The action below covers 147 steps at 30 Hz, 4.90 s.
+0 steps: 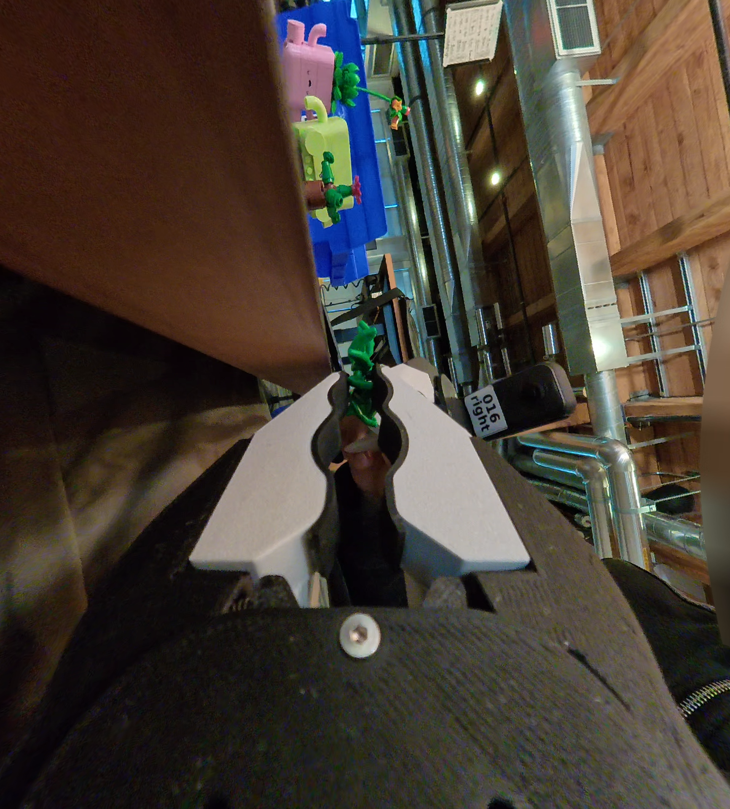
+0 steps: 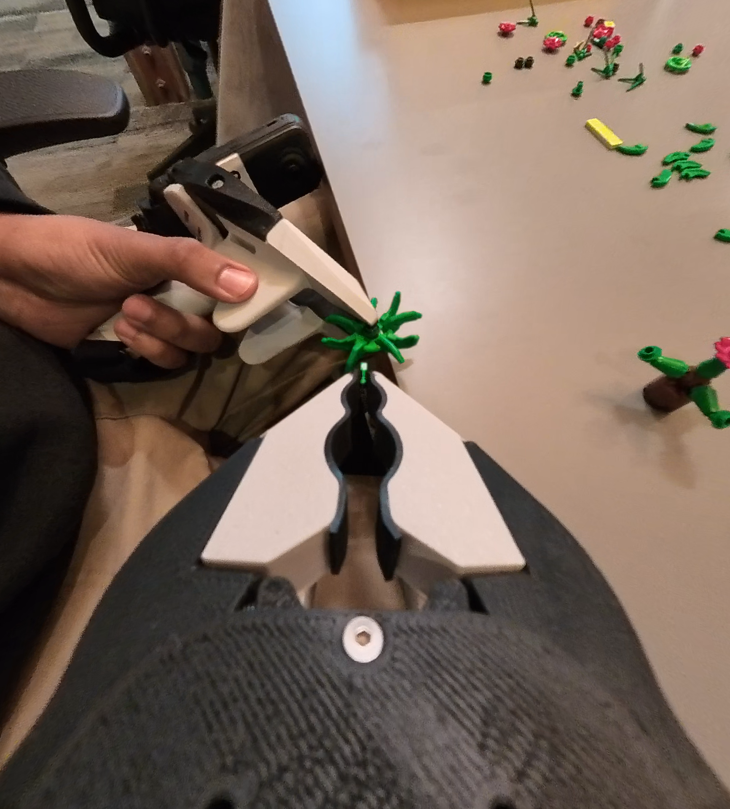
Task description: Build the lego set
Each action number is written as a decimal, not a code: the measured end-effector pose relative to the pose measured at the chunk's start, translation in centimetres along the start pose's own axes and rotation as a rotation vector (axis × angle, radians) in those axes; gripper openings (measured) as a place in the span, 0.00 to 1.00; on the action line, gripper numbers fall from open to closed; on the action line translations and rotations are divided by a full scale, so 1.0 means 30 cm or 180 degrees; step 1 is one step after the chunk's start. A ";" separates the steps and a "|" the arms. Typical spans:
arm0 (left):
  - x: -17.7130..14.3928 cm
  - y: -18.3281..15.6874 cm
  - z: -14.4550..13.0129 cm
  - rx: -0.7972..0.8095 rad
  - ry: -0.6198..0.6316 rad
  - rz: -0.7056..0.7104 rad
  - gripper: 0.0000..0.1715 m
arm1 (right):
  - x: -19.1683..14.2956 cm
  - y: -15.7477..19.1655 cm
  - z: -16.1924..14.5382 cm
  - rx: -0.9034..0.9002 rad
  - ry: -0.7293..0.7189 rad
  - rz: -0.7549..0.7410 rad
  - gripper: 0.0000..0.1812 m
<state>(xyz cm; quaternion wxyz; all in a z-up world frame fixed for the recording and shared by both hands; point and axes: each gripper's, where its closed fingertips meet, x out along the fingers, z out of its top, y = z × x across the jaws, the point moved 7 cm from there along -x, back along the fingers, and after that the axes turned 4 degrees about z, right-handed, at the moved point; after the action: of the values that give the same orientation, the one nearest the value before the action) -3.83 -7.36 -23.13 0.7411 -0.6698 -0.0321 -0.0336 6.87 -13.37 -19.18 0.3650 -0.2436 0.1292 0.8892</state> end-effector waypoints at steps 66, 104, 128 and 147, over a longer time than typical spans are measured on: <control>-0.061 -0.055 -0.034 0.0556 0.0517 0.0165 0.07 | 0.013 0.028 0.017 -0.0220 -0.0476 0.0552 0.00; -0.082 -0.072 -0.055 0.0219 0.0440 -0.0269 0.06 | 0.009 0.051 0.020 0.0319 -0.1003 0.0752 0.01; -0.073 -0.115 -0.025 0.0147 0.0326 -0.0667 0.06 | -0.045 0.088 0.040 0.0758 -0.1454 0.0217 0.01; -0.038 -0.164 -0.059 0.0177 0.0458 -0.0666 0.06 | -0.070 0.120 0.062 0.0624 -0.1619 0.0000 0.01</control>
<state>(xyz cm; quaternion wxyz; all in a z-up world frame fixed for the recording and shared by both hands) -5.43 -9.60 -18.53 0.7522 -0.6378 -0.0494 -0.1578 4.97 -16.34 -16.31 0.4075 0.0240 0.1188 0.9051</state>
